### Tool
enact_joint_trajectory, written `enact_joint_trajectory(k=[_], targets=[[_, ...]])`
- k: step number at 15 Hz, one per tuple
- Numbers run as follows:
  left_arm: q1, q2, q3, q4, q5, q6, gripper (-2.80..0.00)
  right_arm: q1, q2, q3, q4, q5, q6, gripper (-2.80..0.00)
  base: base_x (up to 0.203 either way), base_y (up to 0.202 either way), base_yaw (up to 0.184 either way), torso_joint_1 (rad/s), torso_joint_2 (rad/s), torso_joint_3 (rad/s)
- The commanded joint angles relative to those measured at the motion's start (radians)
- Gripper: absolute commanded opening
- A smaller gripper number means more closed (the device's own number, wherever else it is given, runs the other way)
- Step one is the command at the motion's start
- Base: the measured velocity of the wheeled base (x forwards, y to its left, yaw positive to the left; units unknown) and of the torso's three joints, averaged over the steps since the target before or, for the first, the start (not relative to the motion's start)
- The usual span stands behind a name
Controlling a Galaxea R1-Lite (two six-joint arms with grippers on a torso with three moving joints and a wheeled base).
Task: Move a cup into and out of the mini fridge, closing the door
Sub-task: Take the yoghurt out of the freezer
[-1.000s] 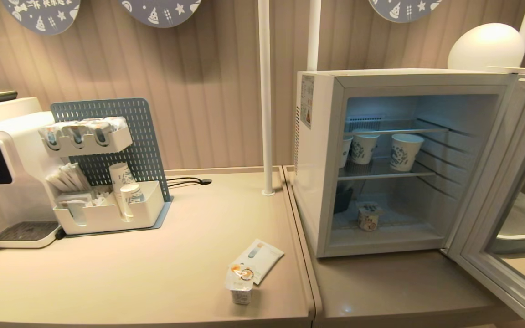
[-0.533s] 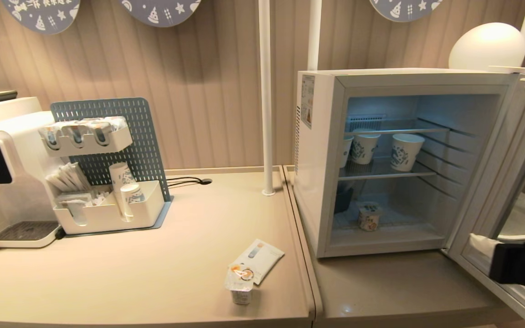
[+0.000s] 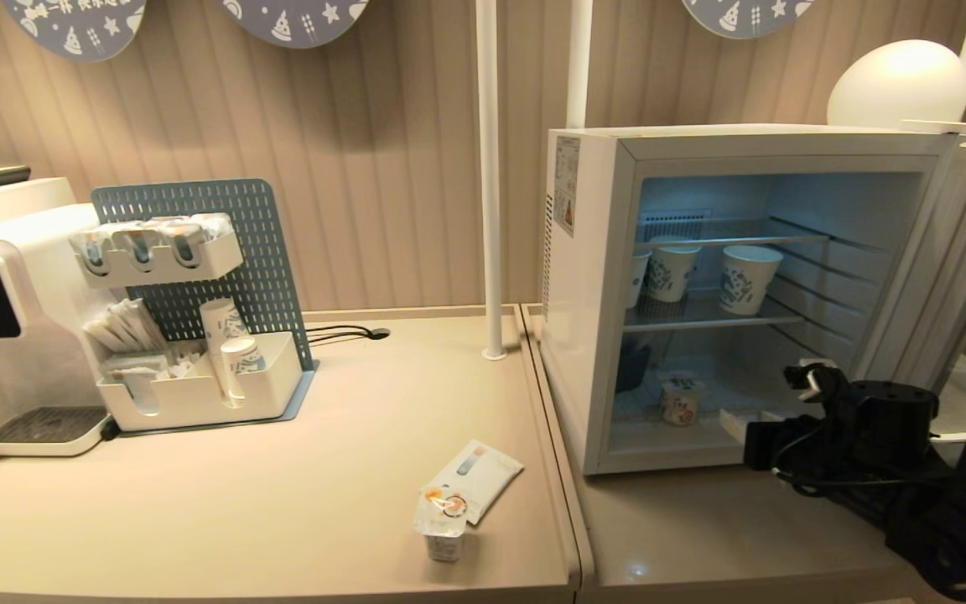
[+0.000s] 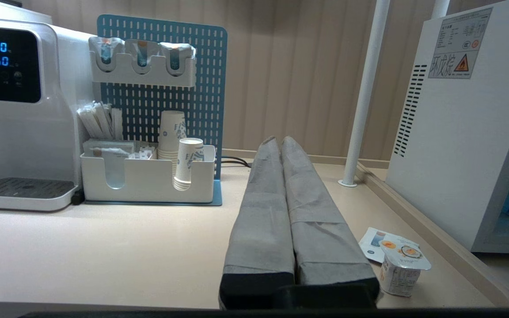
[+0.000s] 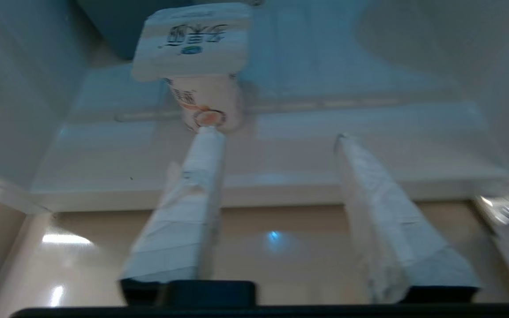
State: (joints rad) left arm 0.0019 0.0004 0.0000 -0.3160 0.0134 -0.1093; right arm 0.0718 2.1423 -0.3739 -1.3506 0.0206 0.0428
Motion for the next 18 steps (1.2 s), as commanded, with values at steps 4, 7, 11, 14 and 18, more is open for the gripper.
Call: enact_joint_trajectory(k=[4, 7, 11, 14, 18], targets=[[0.001, 0.001, 0.04, -0.002, 0.0, -0.003, -2.8, 0.022, 0.063, -0.171, 0.159, -0.001, 0.011, 0.0, 0.0, 0.0, 0.0, 0.0, 0.0, 0.0], [0.001, 0.001, 0.04, -0.003, 0.001, -0.002, -2.8, 0.047, 0.08, -0.231, 0.199, -0.001, 0.027, 0.0, 0.0, 0.0, 0.0, 0.0, 0.0, 0.0], [0.001, 0.001, 0.04, -0.002, 0.001, -0.003, -2.8, 0.068, 0.141, -0.36, 0.27, -0.003, 0.031, 0.0, 0.0, 0.0, 0.0, 0.0, 0.0, 0.0], [0.001, 0.001, 0.04, -0.002, 0.002, -0.004, -2.8, 0.069, 0.177, -0.448, 0.335, -0.004, 0.031, 0.0, 0.0, 0.0, 0.0, 0.0, 0.0, 0.0], [0.001, 0.001, 0.04, -0.003, 0.002, -0.004, -2.8, 0.068, 0.216, -0.535, 0.398, -0.004, 0.031, 0.0, 0.0, 0.0, 0.0, 0.0, 0.0, 0.0]])
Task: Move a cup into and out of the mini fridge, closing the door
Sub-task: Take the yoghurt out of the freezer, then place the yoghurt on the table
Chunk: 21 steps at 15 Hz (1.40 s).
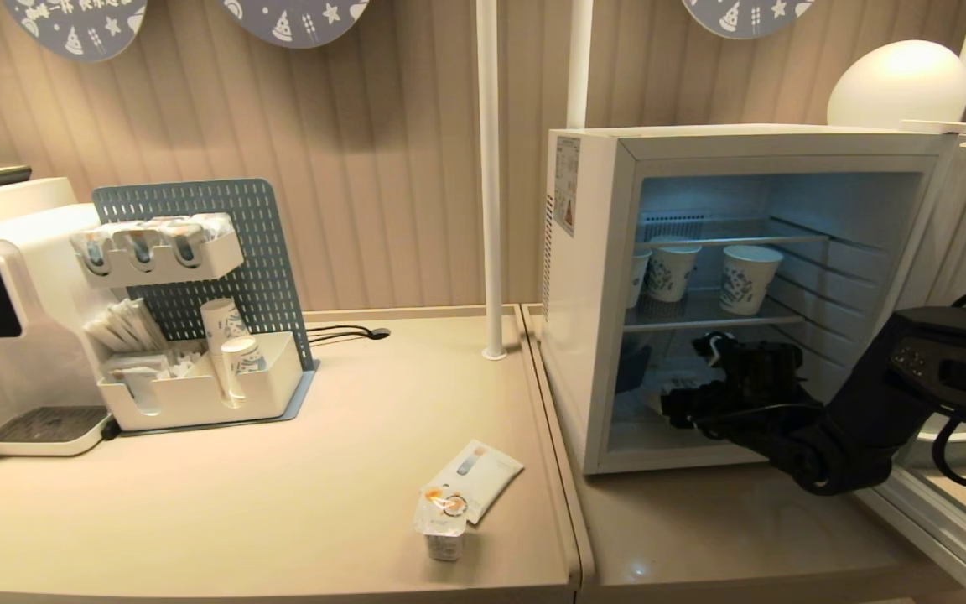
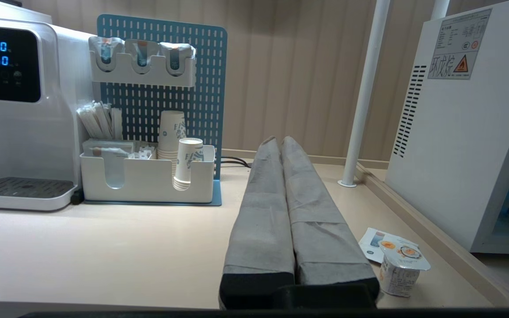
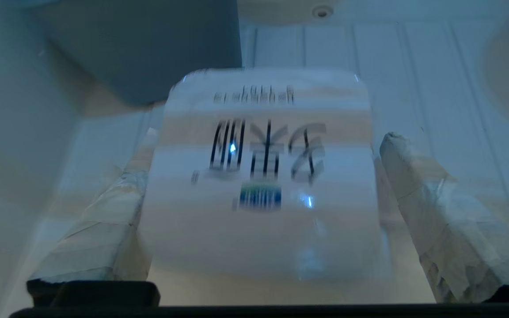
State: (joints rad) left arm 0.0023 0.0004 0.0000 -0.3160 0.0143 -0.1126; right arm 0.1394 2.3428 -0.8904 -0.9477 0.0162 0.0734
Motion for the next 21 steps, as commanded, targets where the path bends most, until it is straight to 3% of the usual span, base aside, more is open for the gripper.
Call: enact_joint_trajectory(k=[1, 3, 8, 11, 16, 19, 21], targets=[[0.001, 0.001, 0.04, -0.002, 0.0, -0.001, -2.8, 0.0, 0.023, -0.028, 0.001, 0.001, 0.0, 0.0, 0.0, 0.0, 0.0, 0.0, 0.0, 0.0], [0.0, 0.001, 0.04, -0.002, 0.0, -0.001, -2.8, 0.0, 0.025, -0.03, 0.009, 0.001, 0.0, -2.8, 0.0, 0.0, 0.0, 0.0, 0.0, 0.0], [0.001, 0.001, 0.04, -0.002, 0.0, -0.001, -2.8, 0.0, -0.014, -0.015, 0.01, 0.001, 0.012, -2.8, 0.0, 0.0, 0.0, 0.0, 0.0, 0.0], [0.0, 0.001, 0.04, -0.003, 0.001, -0.001, -2.8, 0.0, -0.112, 0.061, 0.008, 0.002, 0.025, -2.8, 0.0, 0.0, 0.0, 0.0, 0.0, 0.0], [0.001, 0.001, 0.04, -0.003, 0.0, 0.001, -2.8, 0.005, -0.588, 0.269, 0.051, -0.021, 0.055, -2.8, 0.0, 0.0, 0.0, 0.0, 0.0, 0.0], [0.0, 0.001, 0.04, -0.002, 0.0, 0.0, -2.8, 0.016, -1.023, 0.311, 0.297, -0.133, 0.061, -2.8, 0.0, 0.0, 0.0, 0.0, 0.0, 0.0], [0.001, 0.001, 0.04, -0.002, 0.001, -0.001, -2.8, 0.023, -1.315, 0.293, 0.589, -0.255, 0.066, -2.8, 0.0, 0.0, 0.0, 0.0, 0.0, 0.0]])
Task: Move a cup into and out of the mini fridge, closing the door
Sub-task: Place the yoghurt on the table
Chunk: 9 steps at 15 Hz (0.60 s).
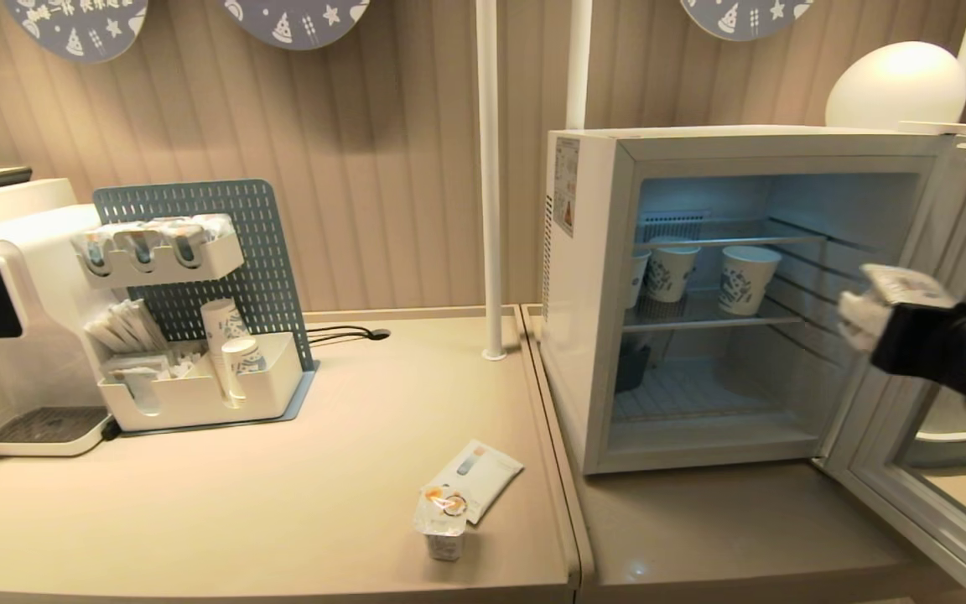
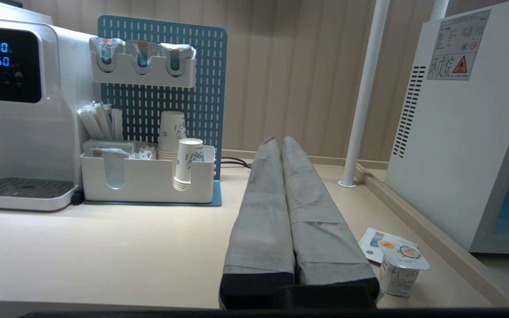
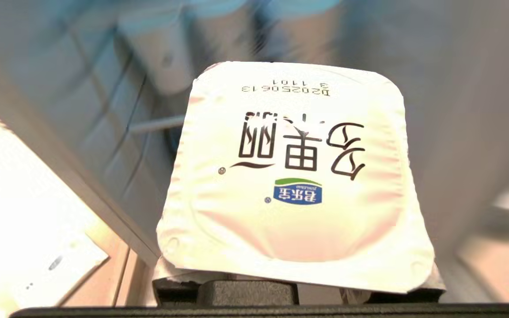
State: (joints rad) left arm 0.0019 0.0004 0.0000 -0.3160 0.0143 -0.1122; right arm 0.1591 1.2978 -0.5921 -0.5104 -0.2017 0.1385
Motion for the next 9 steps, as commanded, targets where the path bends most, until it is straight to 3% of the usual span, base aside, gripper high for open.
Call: enact_joint_trajectory(k=[1, 3, 5, 7, 9], targets=[[0.001, 0.001, 0.04, -0.002, 0.001, 0.0, -2.8, 0.005, -0.391, -0.016, 0.295, -0.116, 0.003, -2.8, 0.0, 0.0, 0.0, 0.0, 0.0, 0.0], [0.001, 0.001, 0.04, -0.003, 0.001, -0.001, -2.8, 0.008, -0.607, -0.014, 0.504, -0.31, -0.001, -2.8, 0.0, 0.0, 0.0, 0.0, 0.0, 0.0], [0.001, 0.001, 0.04, -0.003, 0.001, -0.001, -2.8, -0.013, -0.785, 0.035, 0.608, -0.442, -0.018, -2.8, 0.0, 0.0, 0.0, 0.0, 0.0, 0.0], [0.001, 0.001, 0.04, -0.002, 0.001, -0.001, -2.8, -0.11, -0.933, 0.143, 0.64, -0.495, -0.058, -2.8, 0.0, 0.0, 0.0, 0.0, 0.0, 0.0], [0.001, 0.001, 0.04, -0.002, 0.001, -0.001, -2.8, -0.153, -1.09, 0.216, 0.629, -0.451, -0.098, -2.8, 0.0, 0.0, 0.0, 0.0, 0.0, 0.0]])
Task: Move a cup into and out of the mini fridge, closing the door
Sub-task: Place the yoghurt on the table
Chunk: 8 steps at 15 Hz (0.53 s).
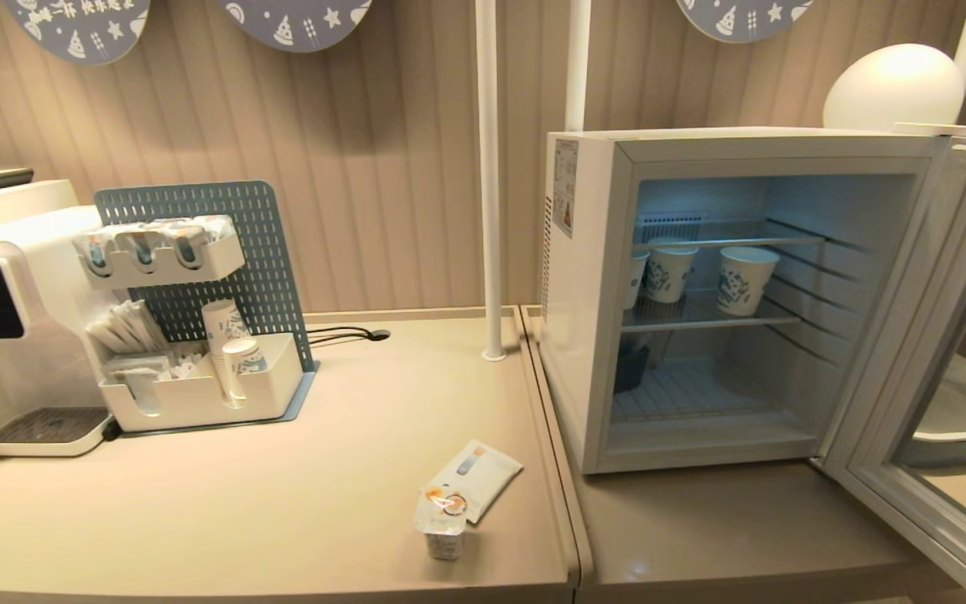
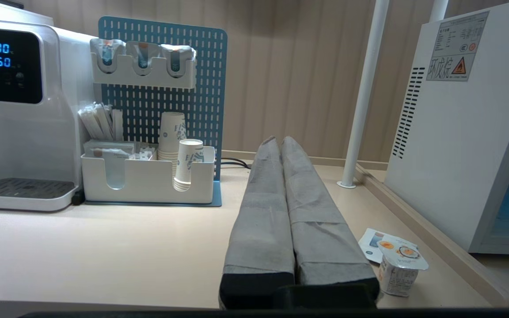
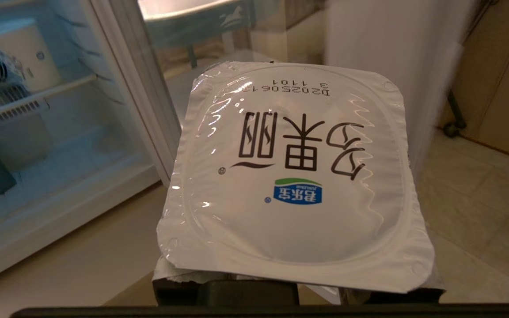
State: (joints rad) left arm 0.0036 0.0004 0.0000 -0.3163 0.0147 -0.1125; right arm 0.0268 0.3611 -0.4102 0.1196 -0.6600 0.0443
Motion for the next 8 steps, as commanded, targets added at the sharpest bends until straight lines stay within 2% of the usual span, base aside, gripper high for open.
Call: enact_joint_trajectory(k=[1, 3, 4, 6, 8], targets=[[-0.001, 0.001, 0.04, -0.001, 0.0, -0.001, -2.8, -0.026, -0.223, 0.064, -0.007, 0.091, -0.004, -2.8, 0.0, 0.0, 0.0, 0.0, 0.0, 0.0], [-0.001, 0.001, 0.04, -0.001, 0.001, -0.001, -2.8, -0.031, -0.34, 0.162, -0.078, 0.391, 0.005, -2.8, 0.0, 0.0, 0.0, 0.0, 0.0, 0.0], [-0.001, 0.001, 0.04, -0.001, 0.001, -0.001, -2.8, -0.032, -0.351, 0.256, -0.159, 0.456, 0.001, -2.8, 0.0, 0.0, 0.0, 0.0, 0.0, 0.0], [-0.001, 0.001, 0.04, -0.001, -0.001, 0.0, -2.8, -0.033, -0.357, 0.427, -0.296, 0.509, -0.024, -2.8, 0.0, 0.0, 0.0, 0.0, 0.0, 0.0], [-0.001, 0.001, 0.04, -0.002, 0.001, -0.001, -2.8, -0.033, -0.361, 0.449, -0.299, 0.636, 0.014, -2.8, 0.0, 0.0, 0.0, 0.0, 0.0, 0.0]])
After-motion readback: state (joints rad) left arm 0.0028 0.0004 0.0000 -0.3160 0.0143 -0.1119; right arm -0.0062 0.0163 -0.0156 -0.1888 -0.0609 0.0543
